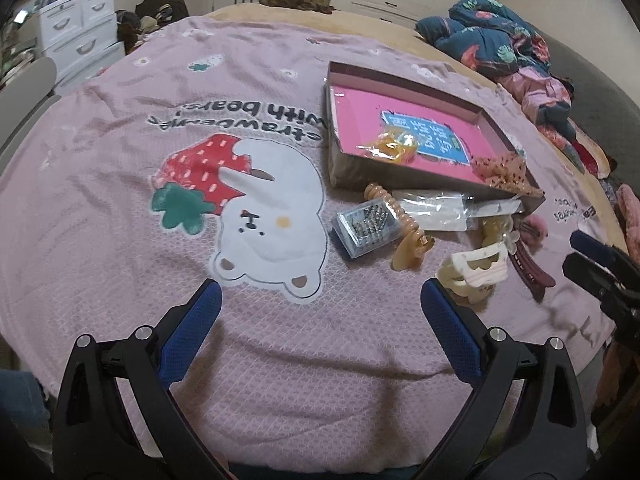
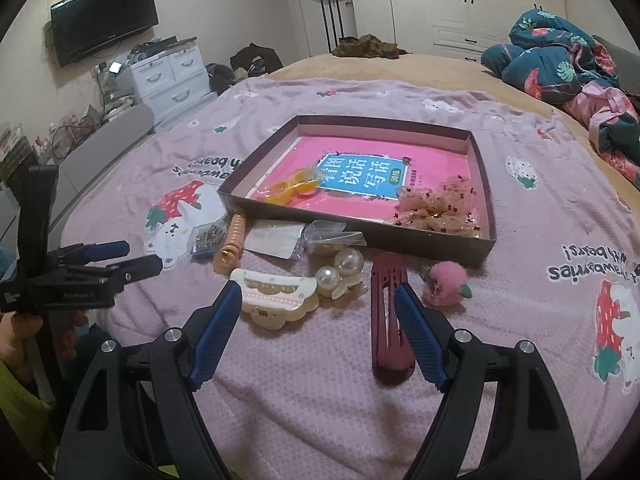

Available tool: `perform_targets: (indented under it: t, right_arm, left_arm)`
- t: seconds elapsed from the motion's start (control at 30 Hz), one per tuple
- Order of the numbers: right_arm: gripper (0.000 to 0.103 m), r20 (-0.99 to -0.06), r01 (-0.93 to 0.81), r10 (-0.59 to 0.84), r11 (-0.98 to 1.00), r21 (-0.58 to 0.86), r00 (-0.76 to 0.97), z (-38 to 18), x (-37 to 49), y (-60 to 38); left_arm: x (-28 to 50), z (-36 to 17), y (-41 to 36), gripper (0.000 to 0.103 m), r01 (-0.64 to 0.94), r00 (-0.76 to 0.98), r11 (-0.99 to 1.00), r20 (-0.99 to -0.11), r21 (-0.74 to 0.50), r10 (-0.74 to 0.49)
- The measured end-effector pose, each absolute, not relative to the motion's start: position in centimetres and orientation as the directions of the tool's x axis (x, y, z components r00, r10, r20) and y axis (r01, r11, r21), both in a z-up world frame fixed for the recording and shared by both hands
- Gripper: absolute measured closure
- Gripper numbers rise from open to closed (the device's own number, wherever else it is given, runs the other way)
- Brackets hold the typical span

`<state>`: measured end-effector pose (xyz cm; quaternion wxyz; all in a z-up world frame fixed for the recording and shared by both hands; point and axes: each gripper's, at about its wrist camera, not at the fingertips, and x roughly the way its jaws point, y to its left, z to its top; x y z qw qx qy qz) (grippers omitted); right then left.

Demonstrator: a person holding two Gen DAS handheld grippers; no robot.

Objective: Organize jewelry
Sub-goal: 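Move the left tool to the silver bead box while the right tool approaches the clear packet, then grasp the silver bead box with the left tool while the right tool grasps the clear packet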

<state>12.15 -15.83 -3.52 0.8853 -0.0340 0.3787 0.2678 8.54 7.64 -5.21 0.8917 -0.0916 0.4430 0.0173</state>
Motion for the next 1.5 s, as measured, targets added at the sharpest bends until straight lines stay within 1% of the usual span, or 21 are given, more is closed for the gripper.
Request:
perform_targets:
  t: [0.2,0.37,0.43,0.63,0.8,0.9,0.97,1.0,1.2,1.23,1.27,1.3,1.37,1.4,1.5]
  right_arm:
    - [0.026,-0.704,-0.499,0.439,0.856,0.139,0.558,-4.4,13.5,-15.3]
    - [0.026,-0.708,-0.49,0.432,0.861,0.138,0.558,-4.7,14.4,-15.3]
    - [0.026,-0.709,-0.488,0.43,0.862,0.138,0.559,-4.8,14.7,-15.3]
    - [0.026,-0.71,-0.481,0.426,0.866,0.14,0.56,-5.0,15.7,-15.4]
    - [0.026,-0.711,-0.48,0.427,0.866,0.142,0.559,-5.2,16.5,-15.2]
    - [0.026,-0.713,-0.479,0.434,0.864,0.156,0.55,-5.5,17.1,-14.9]
    - [0.026,-0.716,-0.481,0.438,0.862,0.161,0.543,-5.7,17.6,-14.5]
    - [0.026,-0.718,-0.484,0.439,0.86,0.163,0.54,-5.9,17.8,-14.3]
    - [0.026,-0.725,-0.492,0.443,0.855,0.165,0.528,-6.6,18.8,-13.1]
    - [0.03,-0.725,-0.493,0.445,0.854,0.166,0.525,-6.8,19.0,-12.9]
    - [0.037,-0.726,-0.494,0.445,0.853,0.167,0.524,-6.9,19.0,-12.9]
    - [0.041,-0.729,-0.496,0.447,0.852,0.169,0.519,-7.1,19.2,-12.7]
    - [0.056,-0.733,-0.498,0.452,0.849,0.178,0.508,-7.4,19.4,-12.6]
    - [0.059,-0.734,-0.497,0.451,0.849,0.178,0.507,-7.5,19.5,-12.6]
    - [0.063,-0.726,-0.502,0.455,0.847,0.175,0.515,-7.5,19.4,-12.8]
  left_arm:
    - [10.6,-6.5,7.3,0.01,-0.088,0.588,0.986,-0.807,-0.14,-0.062]
    - [12.2,-6.7,7.2,0.01,-0.076,0.592,0.983,-0.801,-0.165,-0.089]
    - [12.9,-6.5,7.4,0.01,-0.08,0.593,0.977,-0.797,-0.198,-0.113]
    - [14.7,-7.1,7.4,0.024,-0.103,0.568,0.956,-0.805,-0.275,-0.171]
    - [15.3,-7.7,7.2,0.026,-0.118,0.554,0.95,-0.813,-0.29,-0.179]
    - [15.4,-7.7,6.9,0.041,-0.103,0.553,0.949,-0.81,-0.299,-0.195]
    - [15.4,-7.7,6.9,0.055,-0.096,0.551,0.945,-0.808,-0.311,-0.209]
    - [15.4,-7.7,7.0,0.057,-0.097,0.553,0.945,-0.807,-0.311,-0.208]
    - [15.0,-7.5,7.2,0.058,-0.095,0.557,0.944,-0.803,-0.315,-0.211]
    - [15.0,-7.5,7.2,0.058,-0.095,0.559,0.944,-0.802,-0.315,-0.212]
    - [14.8,-7.4,7.3,0.058,-0.094,0.56,0.945,-0.801,-0.314,-0.211]
    - [14.7,-7.4,7.3,0.058,-0.092,0.562,0.946,-0.8,-0.312,-0.209]
    - [14.5,-7.3,7.3,0.058,-0.092,0.565,0.945,-0.798,-0.314,-0.21]
    - [14.4,-7.2,7.4,0.058,-0.092,0.567,0.944,-0.796,-0.317,-0.212]
    - [14.1,-6.9,7.6,0.058,-0.102,0.573,0.947,-0.796,-0.305,-0.195]
